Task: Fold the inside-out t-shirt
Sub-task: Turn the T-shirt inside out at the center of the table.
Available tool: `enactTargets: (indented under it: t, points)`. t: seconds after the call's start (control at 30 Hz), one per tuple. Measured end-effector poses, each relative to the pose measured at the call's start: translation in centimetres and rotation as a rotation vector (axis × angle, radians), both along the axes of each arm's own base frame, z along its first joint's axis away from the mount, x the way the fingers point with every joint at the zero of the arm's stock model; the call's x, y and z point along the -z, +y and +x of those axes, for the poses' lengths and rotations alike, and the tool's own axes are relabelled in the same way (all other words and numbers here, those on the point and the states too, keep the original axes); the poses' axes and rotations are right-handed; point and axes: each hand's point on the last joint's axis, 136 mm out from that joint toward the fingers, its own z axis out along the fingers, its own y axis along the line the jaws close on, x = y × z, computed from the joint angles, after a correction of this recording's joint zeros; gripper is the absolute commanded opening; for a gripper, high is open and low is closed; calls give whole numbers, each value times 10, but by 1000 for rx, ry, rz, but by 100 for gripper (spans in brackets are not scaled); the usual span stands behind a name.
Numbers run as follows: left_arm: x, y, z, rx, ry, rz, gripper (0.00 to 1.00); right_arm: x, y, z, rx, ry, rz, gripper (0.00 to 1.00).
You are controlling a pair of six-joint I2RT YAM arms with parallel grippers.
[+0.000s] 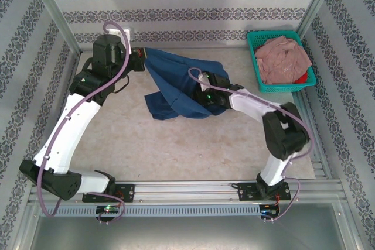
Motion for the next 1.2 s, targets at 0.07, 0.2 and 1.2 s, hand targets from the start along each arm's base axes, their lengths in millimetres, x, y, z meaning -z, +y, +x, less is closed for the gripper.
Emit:
enactTargets:
  t: [0.07, 0.2, 1.2]
  points:
    - [22, 16, 10, -61, 38, 17, 0, -32, 4, -4, -23, -64, 57, 0]
    - [62, 33, 25, -130, 114, 50, 0, -57, 11, -10, -55, -120, 98, 0]
    - [297, 43, 23, -160, 570, -49, 16, -260, 18, 6, -59, -380, 516, 0]
